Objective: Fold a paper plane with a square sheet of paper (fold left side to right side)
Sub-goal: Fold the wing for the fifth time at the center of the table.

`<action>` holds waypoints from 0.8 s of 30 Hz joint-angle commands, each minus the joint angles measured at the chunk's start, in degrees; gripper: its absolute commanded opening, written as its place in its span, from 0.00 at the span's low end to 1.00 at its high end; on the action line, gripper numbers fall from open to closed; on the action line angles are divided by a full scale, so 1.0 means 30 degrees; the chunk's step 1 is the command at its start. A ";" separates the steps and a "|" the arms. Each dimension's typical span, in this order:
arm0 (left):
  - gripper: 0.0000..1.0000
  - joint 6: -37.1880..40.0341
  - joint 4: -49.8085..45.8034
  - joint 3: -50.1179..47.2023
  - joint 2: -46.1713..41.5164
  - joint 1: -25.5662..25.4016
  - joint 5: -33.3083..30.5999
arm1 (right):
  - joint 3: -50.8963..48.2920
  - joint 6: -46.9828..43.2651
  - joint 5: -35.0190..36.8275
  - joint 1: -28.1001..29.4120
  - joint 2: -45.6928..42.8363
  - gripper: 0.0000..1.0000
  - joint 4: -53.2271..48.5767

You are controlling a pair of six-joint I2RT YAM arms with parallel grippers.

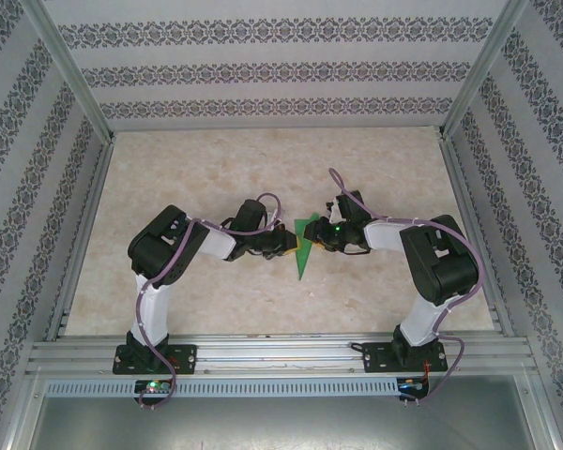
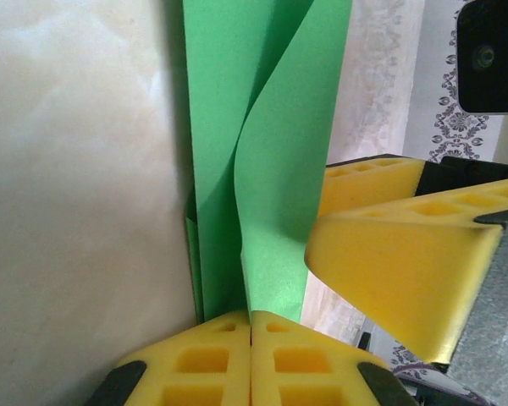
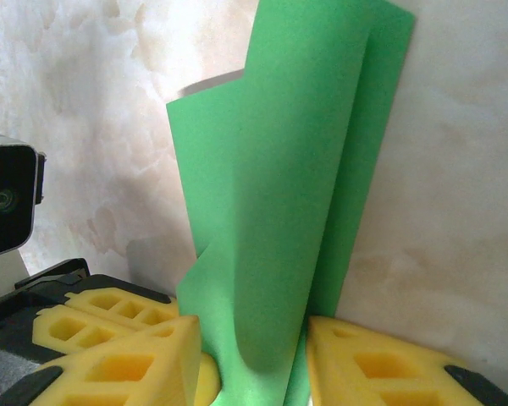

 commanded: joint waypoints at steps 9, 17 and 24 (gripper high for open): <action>0.04 0.0868 -0.2048 0.0515 0.0766 0.0159 -0.0651 | -0.0150 -0.0236 0.0073 0.0124 -0.0254 0.39 -0.0354; 0.03 0.0927 -0.2831 0.0756 0.1056 0.0141 -0.0941 | -0.0282 -0.0149 0.0176 -0.0012 -0.0653 0.39 -0.0340; 0.02 0.0960 -0.3526 0.0794 0.1145 0.0145 -0.1411 | -0.0484 -0.0142 0.0311 -0.0158 -0.1062 0.41 -0.0395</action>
